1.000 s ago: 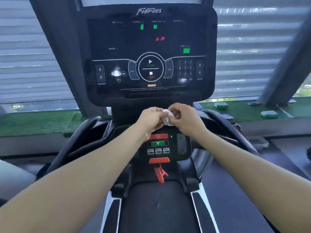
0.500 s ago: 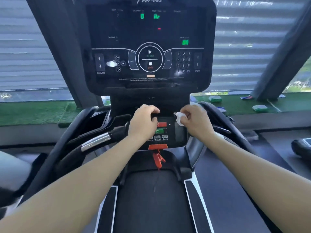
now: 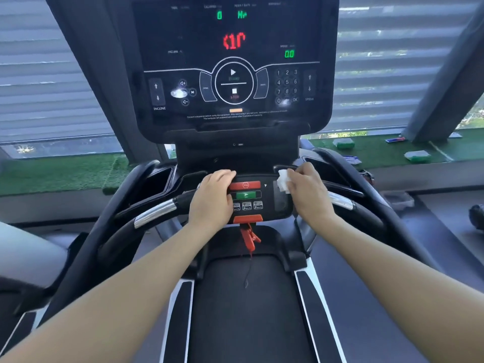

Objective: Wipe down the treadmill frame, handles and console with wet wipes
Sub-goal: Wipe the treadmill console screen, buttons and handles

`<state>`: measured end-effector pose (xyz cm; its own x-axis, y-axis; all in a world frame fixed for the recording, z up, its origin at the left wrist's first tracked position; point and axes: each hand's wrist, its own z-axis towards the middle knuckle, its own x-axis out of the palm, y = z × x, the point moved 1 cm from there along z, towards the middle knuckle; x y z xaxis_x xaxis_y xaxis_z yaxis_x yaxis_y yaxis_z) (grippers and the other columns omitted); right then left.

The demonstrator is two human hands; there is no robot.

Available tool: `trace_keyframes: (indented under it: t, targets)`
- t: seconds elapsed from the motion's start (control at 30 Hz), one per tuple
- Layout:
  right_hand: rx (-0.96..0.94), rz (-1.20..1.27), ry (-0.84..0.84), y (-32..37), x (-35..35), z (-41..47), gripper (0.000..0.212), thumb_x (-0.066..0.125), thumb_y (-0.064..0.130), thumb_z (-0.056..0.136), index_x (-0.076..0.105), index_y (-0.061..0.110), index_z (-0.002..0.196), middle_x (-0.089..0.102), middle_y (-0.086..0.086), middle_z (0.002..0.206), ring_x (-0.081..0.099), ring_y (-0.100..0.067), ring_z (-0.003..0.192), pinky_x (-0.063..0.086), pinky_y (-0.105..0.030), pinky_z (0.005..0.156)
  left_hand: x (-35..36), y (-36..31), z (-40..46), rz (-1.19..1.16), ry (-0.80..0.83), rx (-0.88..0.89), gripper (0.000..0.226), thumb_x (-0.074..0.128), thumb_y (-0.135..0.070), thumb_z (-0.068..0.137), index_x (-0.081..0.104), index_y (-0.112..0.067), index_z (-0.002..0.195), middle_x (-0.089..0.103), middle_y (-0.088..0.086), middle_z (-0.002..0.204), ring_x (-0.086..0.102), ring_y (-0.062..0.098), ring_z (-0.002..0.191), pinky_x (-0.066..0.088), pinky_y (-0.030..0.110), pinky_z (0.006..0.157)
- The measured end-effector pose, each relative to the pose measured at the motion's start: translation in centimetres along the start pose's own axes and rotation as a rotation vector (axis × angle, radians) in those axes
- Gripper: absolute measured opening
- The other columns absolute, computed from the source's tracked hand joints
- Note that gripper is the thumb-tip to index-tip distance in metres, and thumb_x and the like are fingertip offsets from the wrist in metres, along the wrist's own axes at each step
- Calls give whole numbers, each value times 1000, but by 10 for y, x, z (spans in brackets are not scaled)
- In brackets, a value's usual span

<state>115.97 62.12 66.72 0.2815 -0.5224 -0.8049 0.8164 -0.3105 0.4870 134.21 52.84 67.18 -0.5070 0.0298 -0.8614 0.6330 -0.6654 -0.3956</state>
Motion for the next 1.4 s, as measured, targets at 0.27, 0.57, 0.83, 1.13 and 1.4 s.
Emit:
trace_keyframes:
  t: [0.27, 0.57, 0.83, 1.13, 1.4]
  targets:
    - [40, 57, 2, 19, 2, 7, 11, 45, 10, 92, 45, 9, 81, 44, 0, 88, 42, -22, 84, 25, -31, 61, -3, 7, 4, 29, -3, 35, 50, 45, 0, 92, 47, -18, 139, 47, -5, 141, 37, 15, 130, 34, 27, 104]
    - [-35, -8, 74, 5, 1, 23, 23, 45, 6, 95, 65, 4, 105, 50, -17, 115, 43, -25, 93, 20, -20, 71, -1, 4, 7, 34, -41, 19, 47, 45, 0, 90, 53, -17, 134, 54, -4, 134, 43, 17, 123, 39, 29, 99]
    - [-148, -53, 97, 43, 4, 26, 11, 46, 5, 90, 45, 10, 80, 47, -7, 93, 43, -24, 85, 21, -32, 61, 2, 4, 6, 69, -56, 33, 45, 46, -5, 92, 52, -16, 135, 53, -3, 133, 44, 17, 121, 39, 28, 99]
    - [-81, -62, 12, 4, 2, 20, 21, 49, 12, 94, 46, 23, 77, 39, 3, 90, 37, -16, 81, 22, -20, 61, 3, 3, 5, 23, -59, 11, 46, 46, -2, 91, 52, -15, 135, 54, -2, 133, 43, 17, 122, 39, 29, 98]
    - [-200, -109, 129, 52, 18, 28, 18, 41, 1, 93, 46, 16, 87, 47, -12, 110, 42, -28, 104, 21, -24, 68, 3, 1, 4, 41, -46, 22, 46, 46, -4, 91, 51, -14, 135, 53, -2, 133, 43, 18, 121, 39, 33, 102]
